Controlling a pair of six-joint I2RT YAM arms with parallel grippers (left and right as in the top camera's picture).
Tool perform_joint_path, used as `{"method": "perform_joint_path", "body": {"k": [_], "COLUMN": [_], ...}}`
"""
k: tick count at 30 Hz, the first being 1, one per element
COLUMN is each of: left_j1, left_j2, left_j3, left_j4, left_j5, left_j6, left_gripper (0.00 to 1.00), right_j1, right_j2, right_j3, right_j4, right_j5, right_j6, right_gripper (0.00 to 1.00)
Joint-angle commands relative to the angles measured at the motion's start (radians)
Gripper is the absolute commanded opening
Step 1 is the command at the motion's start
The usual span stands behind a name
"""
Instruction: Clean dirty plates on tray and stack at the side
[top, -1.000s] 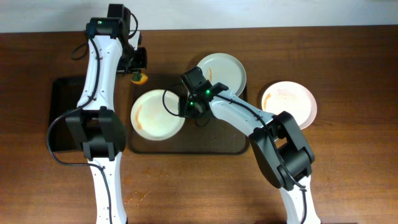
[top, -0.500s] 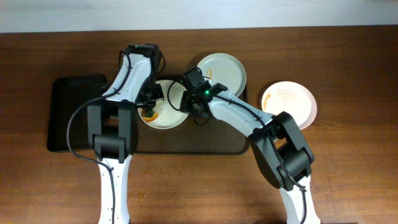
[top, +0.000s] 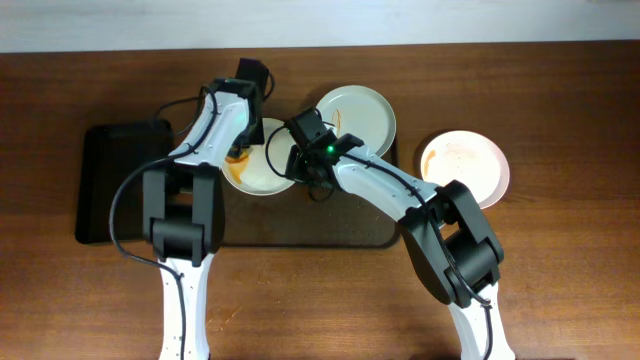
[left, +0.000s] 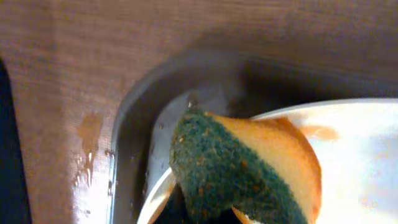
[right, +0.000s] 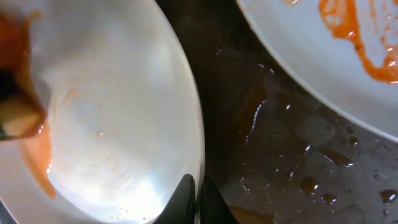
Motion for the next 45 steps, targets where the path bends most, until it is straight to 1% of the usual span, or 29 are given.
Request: {"method": "perform_joint_path", "body": {"k": [1,4,5,6,7,8,9,10,11,12,13,15,16,17,18,21,23,24,25,26,27,29,31,34,36,38,40,42,45], "left_j1": [0.03,0.03,0.03,0.03,0.03,0.03,0.03,0.03,0.03,0.03,0.03,0.03,0.03,0.031,0.034,0.043,0.043,0.043,0.043,0.043,0.043,0.043,0.043,0.043,0.043,0.043,0.043,0.043,0.043], "left_j2": [0.031,0.031,0.031,0.031,0.031,0.031,0.032,0.032,0.032,0.031,0.031,0.031,0.031,0.031,0.031,0.031,0.031,0.031,0.031,0.032,0.032,0.031,0.031,0.032,0.031,0.032,0.032,0.032,0.032], "left_j3": [0.206,0.422,0.506,0.548,0.571,0.571,0.571,0.571,0.571,0.571,0.571,0.571,0.571,0.571,0.571,0.571,0.571,0.571,0.571,0.571,0.571,0.571,0.571,0.571,0.571,0.571,0.571,0.571,0.571], "left_j4": [-0.074,-0.275,-0.353,-0.392,-0.418,-0.427,-0.436,-0.436,-0.433,-0.433,-0.433,-0.433,-0.434,-0.446,-0.454,-0.459,-0.459,-0.457,-0.456,-0.451,-0.446,-0.444,-0.442,-0.439,-0.436,-0.417,-0.405,-0.405,-0.403], "left_j5": [-0.055,-0.053,-0.038,0.004,0.086,0.137,0.153,0.152,0.153,0.153,0.153,0.153,0.153,0.153,0.153,0.153,0.153,0.153,0.153,0.153,0.153,0.153,0.153,0.153,0.153,0.153,0.153,0.153,0.153], "left_j6": [0.014,0.014,0.013,0.014,0.014,0.014,0.014,0.016,0.018,0.018,0.018,0.018,0.018,0.018,0.018,0.018,0.018,0.018,0.018,0.018,0.018,0.018,0.018,0.018,0.018,0.018,0.018,0.018,0.018], "left_gripper": [0.01,0.01,0.01,0.01,0.01,0.01,0.01,0.01,0.01,0.01,0.01,0.01,0.01,0.01,0.01,0.01,0.01,0.01,0.01,0.01,0.01,0.01,0.01,0.01,0.01,0.01,0.01,0.01,0.01], "right_j1": [-0.003,-0.003,-0.003,-0.003,-0.003,-0.003,-0.003,-0.003,-0.003,-0.003,-0.003,-0.003,-0.005,-0.017,-0.023,-0.06,-0.116,-0.161,-0.189,-0.257,-0.305,-0.425,-0.512,-0.616,-0.635,-0.576,-0.451,-0.296,-0.062], "right_j2": [0.017,0.017,0.017,0.017,0.017,0.017,0.017,0.017,0.017,0.017,0.017,0.017,0.013,-0.023,-0.053,-0.245,-0.385,-0.466,-0.507,-0.575,-0.608,-0.641,-0.639,-0.639,-0.639,-0.639,-0.639,-0.624,-0.542], "right_j3": [-0.005,-0.005,-0.005,-0.005,-0.005,-0.005,-0.005,-0.005,-0.005,-0.005,-0.005,-0.005,-0.004,-0.003,-0.003,-0.003,-0.003,-0.003,-0.003,-0.003,-0.003,-0.003,-0.004,-0.004,-0.004,-0.004,-0.004,-0.004,-0.005], "right_j4": [-0.031,-0.031,-0.031,-0.03,-0.031,-0.034,-0.035,-0.037,-0.037,-0.03,-0.031,-0.034,-0.034,-0.055,-0.077,-0.241,-0.33,-0.38,-0.414,-0.49,-0.541,-0.658,-0.718,-0.726,-0.726,-0.724,-0.719,-0.719,-0.724], "right_j5": [0.029,0.028,0.013,-0.003,-0.018,-0.042,-0.056,-0.07,-0.08,-0.11,-0.12,-0.145,-0.201,-0.251,-0.253,-0.246,-0.16,-0.078,-0.024,0.098,0.175,0.325,0.422,0.499,0.51,0.511,0.571,0.746,1.09], "right_j6": [-0.018,-0.018,-0.02,-0.042,-0.045,-0.045,-0.045,-0.045,-0.045,-0.045,-0.046,-0.098,-0.165,-0.22,-0.259,-0.377,-0.399,-0.413,-0.412,-0.412,-0.412,-0.408,-0.393,-0.382,-0.386,-0.42,-0.435,-0.432,-0.332], "right_gripper": [0.04,0.04,0.04,0.04,0.17,0.33,0.37,0.37,0.09,0.04,0.04,0.04,0.04,0.04,0.04,0.04,0.04,0.04,0.04,0.04,0.04,0.04,0.04,0.04,0.04,0.04,0.04,0.04,0.04]}}
